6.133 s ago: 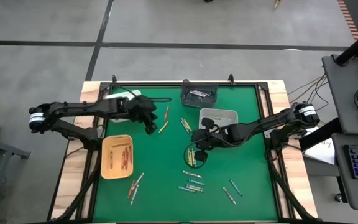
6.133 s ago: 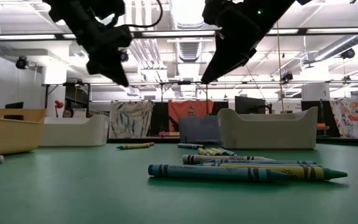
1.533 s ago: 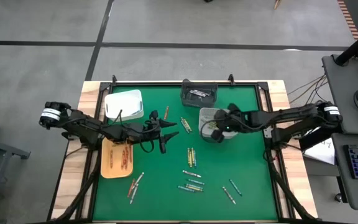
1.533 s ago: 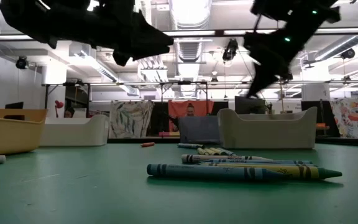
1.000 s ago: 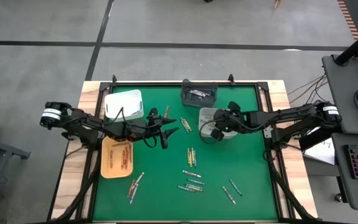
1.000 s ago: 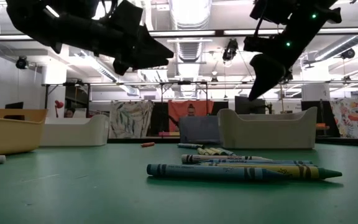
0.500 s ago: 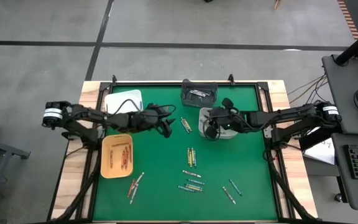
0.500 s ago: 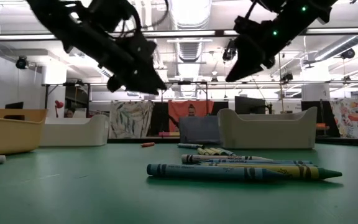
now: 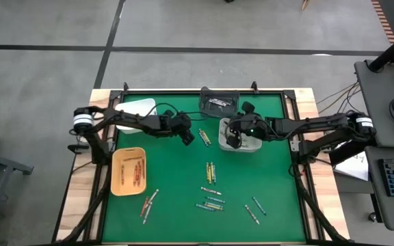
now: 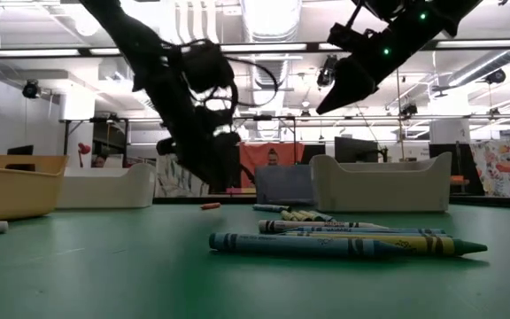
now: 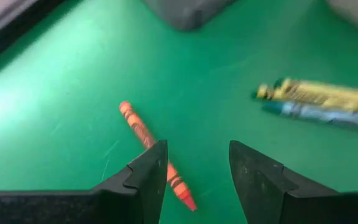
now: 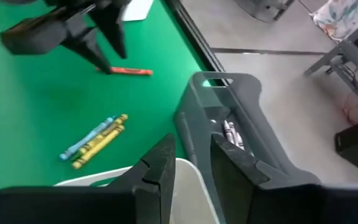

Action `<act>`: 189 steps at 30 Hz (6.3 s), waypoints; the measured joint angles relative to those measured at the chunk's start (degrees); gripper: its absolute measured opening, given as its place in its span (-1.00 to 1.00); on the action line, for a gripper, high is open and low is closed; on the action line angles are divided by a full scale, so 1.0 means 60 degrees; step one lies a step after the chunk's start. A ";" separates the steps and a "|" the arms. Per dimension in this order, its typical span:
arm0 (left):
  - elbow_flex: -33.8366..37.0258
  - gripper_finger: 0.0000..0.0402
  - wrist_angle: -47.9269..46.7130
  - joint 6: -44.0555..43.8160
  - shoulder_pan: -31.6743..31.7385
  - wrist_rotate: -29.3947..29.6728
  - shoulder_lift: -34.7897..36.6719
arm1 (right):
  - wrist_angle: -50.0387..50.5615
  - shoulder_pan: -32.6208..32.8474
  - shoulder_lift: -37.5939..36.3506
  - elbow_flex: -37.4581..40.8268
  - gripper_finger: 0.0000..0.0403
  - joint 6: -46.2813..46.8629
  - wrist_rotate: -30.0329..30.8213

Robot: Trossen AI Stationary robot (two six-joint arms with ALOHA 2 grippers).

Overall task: Sort crayons
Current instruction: Put the orange crayon into the orange bin, then put the blue crayon into the white bin

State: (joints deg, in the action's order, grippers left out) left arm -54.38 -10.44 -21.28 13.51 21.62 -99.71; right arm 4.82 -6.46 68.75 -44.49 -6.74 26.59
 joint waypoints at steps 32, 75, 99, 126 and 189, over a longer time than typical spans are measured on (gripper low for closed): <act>-0.0023 -0.94 0.0492 0.0178 0.0529 -0.0261 -0.1332 | 0.0408 0.0680 -0.0138 -0.0950 -0.72 0.2881 -0.2511; -0.0362 -1.00 -0.9428 -1.0963 -0.8802 0.0426 0.5457 | 0.0272 0.2840 -0.0044 -0.0667 -0.74 0.5088 -0.2428; -0.0362 -0.84 -1.3009 -1.3537 -0.9532 -0.1528 0.2440 | 0.0277 0.3202 -0.0044 -0.0667 -0.74 0.5030 -0.2419; -0.2524 -0.82 -1.0859 -0.8595 -0.9044 0.5018 0.2471 | 0.0738 0.2219 -0.0065 -0.1664 -0.74 0.6648 -0.2408; 0.0893 -0.82 0.2667 0.6218 -0.4201 -0.1873 0.3906 | 0.7542 0.6255 0.3200 -0.2848 -0.74 1.5036 -0.7047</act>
State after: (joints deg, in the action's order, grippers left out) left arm -49.03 5.56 16.03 -11.69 10.38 -76.27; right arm 50.07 31.08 87.95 -61.58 83.48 -15.69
